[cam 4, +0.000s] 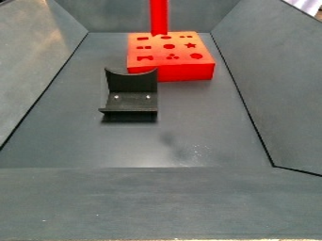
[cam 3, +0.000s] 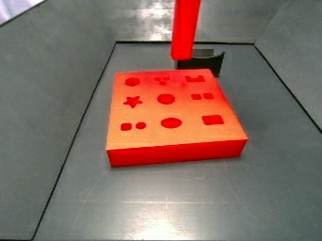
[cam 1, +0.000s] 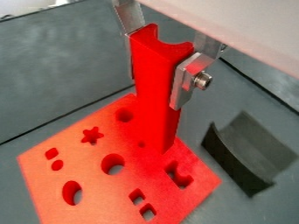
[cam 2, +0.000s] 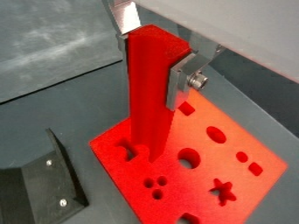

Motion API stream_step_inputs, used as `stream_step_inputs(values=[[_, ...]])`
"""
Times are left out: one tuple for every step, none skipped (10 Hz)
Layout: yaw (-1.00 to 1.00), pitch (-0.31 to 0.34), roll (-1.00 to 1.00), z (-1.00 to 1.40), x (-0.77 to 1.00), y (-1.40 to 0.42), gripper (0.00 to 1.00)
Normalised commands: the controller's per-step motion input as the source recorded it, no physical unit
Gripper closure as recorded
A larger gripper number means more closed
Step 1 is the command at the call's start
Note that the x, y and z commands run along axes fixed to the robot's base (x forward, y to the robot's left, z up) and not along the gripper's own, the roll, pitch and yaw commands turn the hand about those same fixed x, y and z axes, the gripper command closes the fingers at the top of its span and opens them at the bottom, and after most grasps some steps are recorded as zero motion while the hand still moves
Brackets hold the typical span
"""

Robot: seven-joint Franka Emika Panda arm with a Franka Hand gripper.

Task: Pick up the arch object. Move up. Place the arch object on the fixture. Regrasp the arch object. Move to above the board. Insert the arch object.
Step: Insert the arch object.

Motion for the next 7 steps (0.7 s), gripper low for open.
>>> stream_step_inputs(values=[[-0.53,0.069,-0.11,-0.29,0.42,0.25,1.0],[-0.46,0.041,-0.13,-0.28,0.34,0.27,1.0],[-0.29,0.0,-0.07,-0.44,0.25,0.01,1.0],[-0.04,-0.017,0.0,-0.43,0.07,0.0,1.0],[0.03,-0.051,0.03,-0.32,0.0,-0.03,1.0],[0.02,-0.029,0.04,-0.23,0.0,0.0,1.0],[0.03,-0.006,0.04,-0.12,0.0,0.0,1.0]])
